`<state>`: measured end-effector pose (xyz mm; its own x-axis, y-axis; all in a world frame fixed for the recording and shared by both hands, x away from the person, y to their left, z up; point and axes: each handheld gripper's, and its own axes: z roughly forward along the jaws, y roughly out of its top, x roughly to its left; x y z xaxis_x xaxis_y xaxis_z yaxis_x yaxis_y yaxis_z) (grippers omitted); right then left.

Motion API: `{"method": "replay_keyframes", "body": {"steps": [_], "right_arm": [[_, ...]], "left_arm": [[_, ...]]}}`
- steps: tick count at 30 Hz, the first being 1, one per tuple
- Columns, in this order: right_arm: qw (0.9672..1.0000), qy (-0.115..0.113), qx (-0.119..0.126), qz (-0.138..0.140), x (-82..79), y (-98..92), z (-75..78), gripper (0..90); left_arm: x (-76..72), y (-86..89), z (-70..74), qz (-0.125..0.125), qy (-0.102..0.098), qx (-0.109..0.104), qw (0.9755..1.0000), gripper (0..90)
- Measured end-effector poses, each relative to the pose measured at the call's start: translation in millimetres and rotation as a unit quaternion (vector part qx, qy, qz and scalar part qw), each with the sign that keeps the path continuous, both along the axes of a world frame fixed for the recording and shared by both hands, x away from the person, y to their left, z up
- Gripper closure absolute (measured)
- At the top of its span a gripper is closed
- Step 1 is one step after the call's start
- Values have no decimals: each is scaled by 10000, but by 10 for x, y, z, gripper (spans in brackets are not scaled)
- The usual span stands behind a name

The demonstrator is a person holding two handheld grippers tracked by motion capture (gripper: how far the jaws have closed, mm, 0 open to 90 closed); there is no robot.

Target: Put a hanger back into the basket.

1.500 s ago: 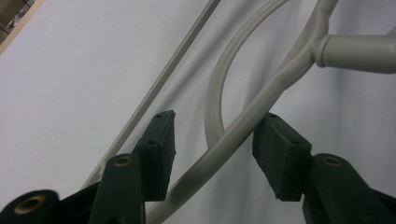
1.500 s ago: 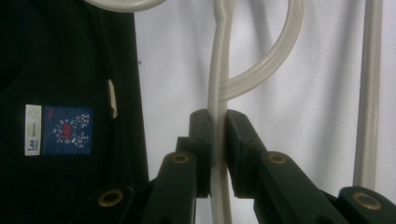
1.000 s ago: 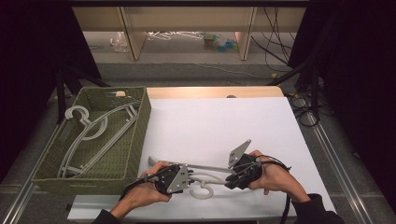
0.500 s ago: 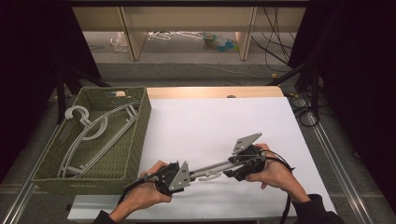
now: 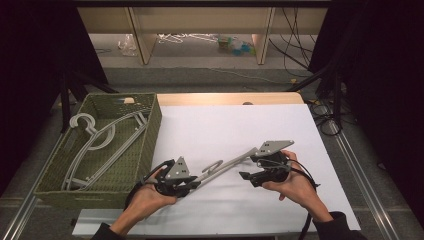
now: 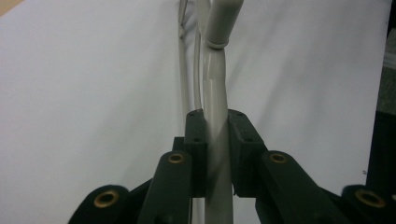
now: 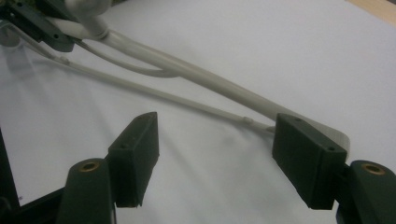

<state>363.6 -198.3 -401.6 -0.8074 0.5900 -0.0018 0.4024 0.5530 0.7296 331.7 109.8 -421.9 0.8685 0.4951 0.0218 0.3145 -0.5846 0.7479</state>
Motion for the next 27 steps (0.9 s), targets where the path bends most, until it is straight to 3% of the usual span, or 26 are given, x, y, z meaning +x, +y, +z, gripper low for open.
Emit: {"method": "replay_keyframes", "body": {"steps": [1,3,5,10,12,14,17,22,27], "right_arm": [[10000,31,-24,52,-11,-11,15,321],[10000,-18,61,49,-41,-14,12,307],[9998,-87,174,-5,-85,-29,-7,294],[9994,-95,323,-91,-168,-86,-83,281],[9994,-70,342,-87,-186,-111,-103,280],[9992,-87,370,-145,-210,-133,-119,280],[9991,-64,404,-145,-245,-172,-133,279],[9987,-45,477,-150,-296,-213,-164,270],[9987,-34,497,-125,-314,-221,-190,263]], "left_arm": [[7,24,13,25,-2,33,10000,791],[19,74,41,153,116,-164,9997,792],[35,125,76,223,112,-241,9994,792],[48,264,182,510,207,-631,9965,792],[43,308,233,623,223,-817,9945,792],[32,351,292,742,341,-1131,9902,792],[0,414,400,842,424,-1394,9857,792],[-54,540,653,911,381,-1735,9799,792],[-80,667,975,863,265,-1828,9790,792]]}}
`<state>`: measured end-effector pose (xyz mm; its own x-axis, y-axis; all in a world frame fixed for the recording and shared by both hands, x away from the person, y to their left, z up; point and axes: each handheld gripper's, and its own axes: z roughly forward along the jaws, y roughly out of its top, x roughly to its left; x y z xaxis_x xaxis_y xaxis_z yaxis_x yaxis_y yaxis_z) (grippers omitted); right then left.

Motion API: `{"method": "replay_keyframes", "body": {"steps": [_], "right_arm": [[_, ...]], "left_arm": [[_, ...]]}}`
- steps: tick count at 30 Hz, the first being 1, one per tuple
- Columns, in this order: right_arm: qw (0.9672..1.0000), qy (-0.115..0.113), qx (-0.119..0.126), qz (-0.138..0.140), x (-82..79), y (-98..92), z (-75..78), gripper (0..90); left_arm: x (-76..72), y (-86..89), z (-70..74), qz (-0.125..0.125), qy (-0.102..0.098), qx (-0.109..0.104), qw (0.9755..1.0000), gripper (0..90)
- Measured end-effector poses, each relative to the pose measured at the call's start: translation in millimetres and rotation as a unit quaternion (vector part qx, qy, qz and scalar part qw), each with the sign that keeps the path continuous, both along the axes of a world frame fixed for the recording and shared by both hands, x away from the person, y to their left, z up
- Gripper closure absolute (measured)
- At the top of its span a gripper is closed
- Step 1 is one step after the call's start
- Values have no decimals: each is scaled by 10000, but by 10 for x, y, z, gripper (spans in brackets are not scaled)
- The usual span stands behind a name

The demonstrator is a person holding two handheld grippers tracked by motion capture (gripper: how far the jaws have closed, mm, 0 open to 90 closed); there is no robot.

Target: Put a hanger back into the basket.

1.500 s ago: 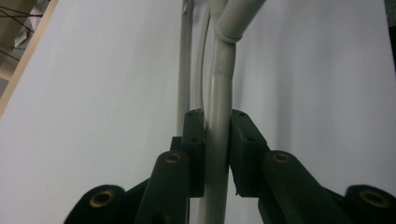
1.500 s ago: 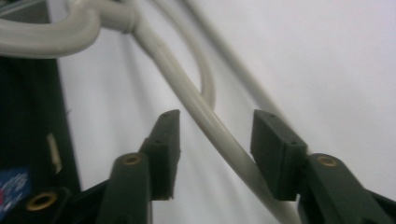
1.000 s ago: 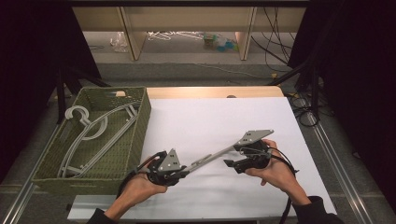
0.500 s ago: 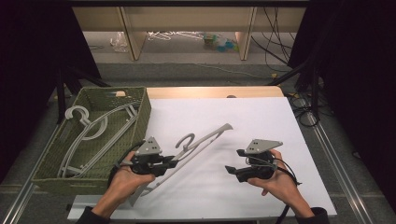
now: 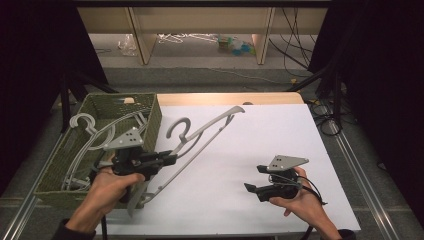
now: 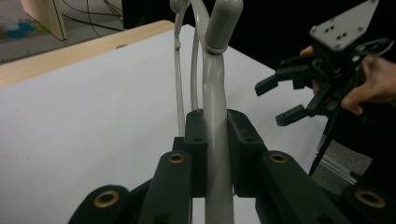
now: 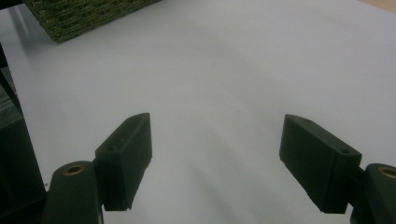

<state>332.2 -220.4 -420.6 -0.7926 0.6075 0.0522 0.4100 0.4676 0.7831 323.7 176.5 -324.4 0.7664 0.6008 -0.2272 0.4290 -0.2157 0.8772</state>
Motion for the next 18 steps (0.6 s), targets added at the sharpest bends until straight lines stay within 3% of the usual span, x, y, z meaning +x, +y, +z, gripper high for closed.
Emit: {"method": "replay_keyframes", "body": {"steps": [5,8,14,18], "right_arm": [[10000,4,-25,39,-5,12,-8,263],[10000,18,-38,47,-4,12,-15,263],[10000,67,-42,36,-4,11,-23,263],[10000,82,-35,41,-3,18,-33,263]], "left_arm": [[-2,207,316,199,-187,-44,9996,792],[26,354,432,286,-313,13,9991,792],[136,672,468,731,-316,197,9966,792],[221,891,424,1069,-432,450,9923,792]]}}
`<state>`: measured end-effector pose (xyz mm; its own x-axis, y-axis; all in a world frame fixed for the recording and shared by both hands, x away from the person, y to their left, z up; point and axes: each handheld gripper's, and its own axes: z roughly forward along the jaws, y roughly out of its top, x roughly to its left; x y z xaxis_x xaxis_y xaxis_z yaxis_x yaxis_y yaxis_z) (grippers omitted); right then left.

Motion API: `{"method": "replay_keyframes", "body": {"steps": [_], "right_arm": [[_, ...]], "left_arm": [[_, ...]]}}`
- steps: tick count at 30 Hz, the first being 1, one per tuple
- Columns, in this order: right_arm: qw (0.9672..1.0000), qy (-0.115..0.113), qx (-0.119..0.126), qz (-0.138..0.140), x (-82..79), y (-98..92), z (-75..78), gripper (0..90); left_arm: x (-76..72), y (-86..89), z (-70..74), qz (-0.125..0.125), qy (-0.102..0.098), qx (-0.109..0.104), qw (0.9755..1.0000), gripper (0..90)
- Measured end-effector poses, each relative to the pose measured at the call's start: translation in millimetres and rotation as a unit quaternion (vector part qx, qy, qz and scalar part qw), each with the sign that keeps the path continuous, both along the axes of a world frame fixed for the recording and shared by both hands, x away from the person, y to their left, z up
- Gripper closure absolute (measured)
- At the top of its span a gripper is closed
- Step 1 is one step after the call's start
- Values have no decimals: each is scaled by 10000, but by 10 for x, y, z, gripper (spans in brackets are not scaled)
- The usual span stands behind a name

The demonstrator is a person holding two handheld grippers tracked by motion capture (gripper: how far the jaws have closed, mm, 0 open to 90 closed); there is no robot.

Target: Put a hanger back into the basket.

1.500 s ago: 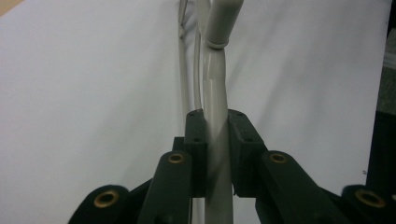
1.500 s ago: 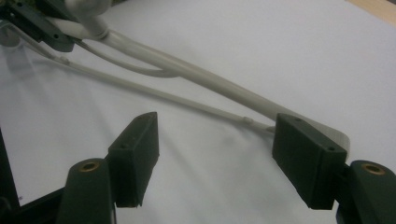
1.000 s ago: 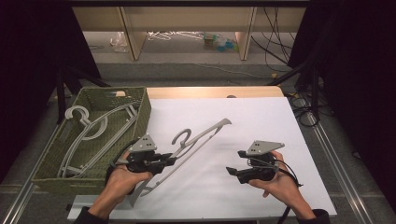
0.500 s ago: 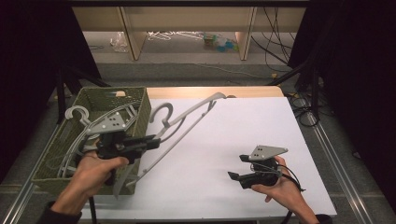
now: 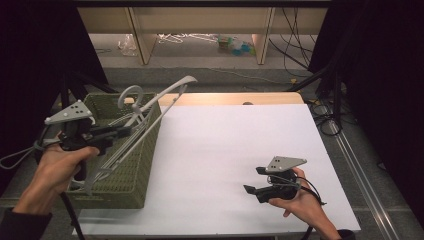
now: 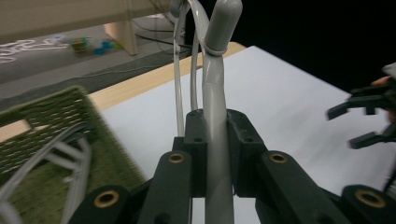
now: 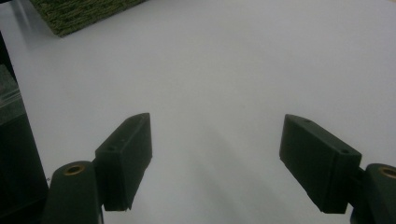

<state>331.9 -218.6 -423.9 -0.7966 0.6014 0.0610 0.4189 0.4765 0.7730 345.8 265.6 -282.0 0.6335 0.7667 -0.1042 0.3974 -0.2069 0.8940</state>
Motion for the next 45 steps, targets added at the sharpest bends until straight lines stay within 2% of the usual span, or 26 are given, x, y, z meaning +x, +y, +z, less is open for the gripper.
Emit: {"method": "replay_keyframes", "body": {"steps": [5,11,15,18,21,26,29,31,32,34,35,36,38,39,40,42,45], "right_arm": [[10000,-10,-40,46,9,2,-8,263],[10000,53,-65,49,7,11,-16,263],[10000,46,-69,24,8,11,-21,263],[10000,69,-63,32,10,9,-21,263],[10000,71,-61,33,13,8,-21,263],[10000,75,-55,15,12,6,-18,263],[9999,74,-80,20,18,10,-27,263],[10000,56,-77,24,27,15,-31,263],[9999,58,-80,26,29,19,-33,263],[9999,91,-58,34,19,24,-30,263],[9999,96,-58,31,17,24,-28,263],[9999,71,-66,52,23,19,-29,263],[9999,60,-73,38,27,14,-32,263],[9999,78,-73,28,28,11,-34,263],[9999,82,-67,27,29,9,-37,263],[9999,136,-75,12,24,11,-38,263],[9999,69,-77,36,29,14,-36,263]], "left_arm": [[97,260,-76,274,-46,135,9995,792],[180,556,-192,550,70,146,9984,792],[239,715,-266,546,124,266,9981,792],[276,809,-315,673,182,321,9971,792],[313,914,-354,667,252,464,9964,791],[311,1027,-391,631,315,503,9962,791],[310,1043,-402,589,346,528,9963,791],[333,1043,-416,544,440,652,9954,791],[357,1028,-438,556,473,639,9953,791],[394,1022,-474,605,532,678,9944,790],[424,1035,-498,613,633,784,9930,791],[438,1042,-513,613,650,822,9926,790],[473,1030,-562,607,737,773,9924,790],[491,1025,-582,590,752,823,9920,789],[503,1006,-598,620,730,733,9927,790],[542,984,-617,547,692,940,9917,789],[572,987,-643,553,713,955,9913,790]]}}
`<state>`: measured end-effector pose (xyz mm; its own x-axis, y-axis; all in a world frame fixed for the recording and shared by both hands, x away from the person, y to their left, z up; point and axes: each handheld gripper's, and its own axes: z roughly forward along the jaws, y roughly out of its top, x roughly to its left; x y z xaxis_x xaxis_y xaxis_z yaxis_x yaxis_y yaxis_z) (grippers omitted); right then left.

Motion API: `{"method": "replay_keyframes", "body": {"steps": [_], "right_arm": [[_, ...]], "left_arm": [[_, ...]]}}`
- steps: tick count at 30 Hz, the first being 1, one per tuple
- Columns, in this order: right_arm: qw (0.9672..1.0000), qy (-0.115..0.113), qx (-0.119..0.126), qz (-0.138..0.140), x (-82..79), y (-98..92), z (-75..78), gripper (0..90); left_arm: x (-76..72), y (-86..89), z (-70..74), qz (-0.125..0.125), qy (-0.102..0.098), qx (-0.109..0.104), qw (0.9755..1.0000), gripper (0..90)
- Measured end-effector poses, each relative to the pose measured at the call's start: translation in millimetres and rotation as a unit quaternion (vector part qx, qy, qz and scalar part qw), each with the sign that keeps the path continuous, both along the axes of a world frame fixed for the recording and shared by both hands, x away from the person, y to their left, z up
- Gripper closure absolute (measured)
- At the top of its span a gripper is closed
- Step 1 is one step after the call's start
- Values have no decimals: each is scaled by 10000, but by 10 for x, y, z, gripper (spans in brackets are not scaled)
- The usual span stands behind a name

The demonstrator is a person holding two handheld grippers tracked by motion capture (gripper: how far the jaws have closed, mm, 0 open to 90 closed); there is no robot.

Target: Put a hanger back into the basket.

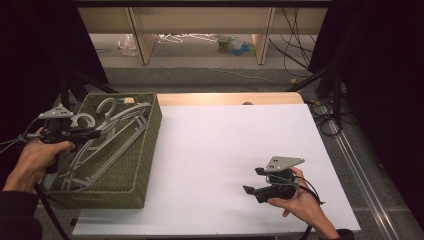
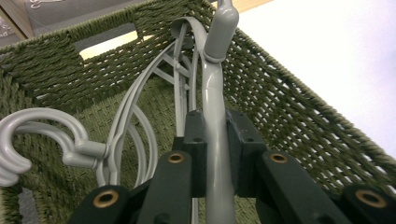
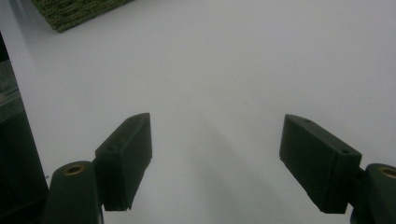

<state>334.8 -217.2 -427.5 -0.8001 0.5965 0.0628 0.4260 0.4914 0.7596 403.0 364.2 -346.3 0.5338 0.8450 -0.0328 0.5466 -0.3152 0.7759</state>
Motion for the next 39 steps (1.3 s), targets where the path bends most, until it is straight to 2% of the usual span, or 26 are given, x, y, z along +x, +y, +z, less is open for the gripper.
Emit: {"method": "replay_keyframes", "body": {"steps": [2,5,6,10,11,13,15,17,19,22,23,24,28,30,31,32,34,37,38,39], "right_arm": [[10000,31,-8,-9,-5,0,2,263],[10000,31,1,-23,-5,5,-5,263],[10000,29,-4,-14,-5,6,-4,263],[10000,33,18,4,-4,12,2,263],[10000,-3,1,15,1,11,-4,263],[10000,40,17,5,2,11,-8,263],[10000,19,7,17,6,12,-12,263],[10000,14,10,24,3,12,-8,263],[10000,43,20,18,1,9,0,263],[10000,24,30,5,3,8,-9,263],[10000,22,20,13,5,8,-9,263],[10000,38,22,5,2,12,-8,263],[10000,16,12,15,3,15,-6,263],[10000,18,6,20,0,15,-6,263],[10000,26,6,19,-5,15,-4,263],[10000,46,33,33,-9,13,5,263],[10000,12,48,46,-1,1,12,263],[10000,15,59,5,13,-14,8,263],[10000,39,67,-22,12,-9,3,263],[10000,63,67,-23,11,-5,2,263]], "left_arm": [[8,28,-23,37,-9,-17,10000,789],[9,64,-76,34,-45,123,9999,787],[6,83,-112,79,52,102,9999,787],[1,137,-241,216,234,164,9994,782],[1,179,-255,166,368,354,9986,780],[3,188,-334,420,382,203,9982,776],[8,207,-370,602,473,197,9969,769],[15,216,-406,757,582,327,9949,765],[26,218,-464,926,683,269,9930,761],[33,230,-508,1041,673,201,9921,749],[34,240,-507,1011,672,242,9923,747],[38,229,-518,1091,628,165,9919,746],[51,223,-534,1159,626,426,9904,717],[62,216,-545,1279,647,495,9884,699],[76,210,-580,1372,537,435,9881,688],[79,208,-569,1467,626,518,9858,675],[96,203,-575,1651,705,528,9823,650],[98,207,-575,1957,536,717,9766,655],[92,215,-571,1991,502,751,9758,660],[81,223,-576,1943,498,784,9765,683]]}}
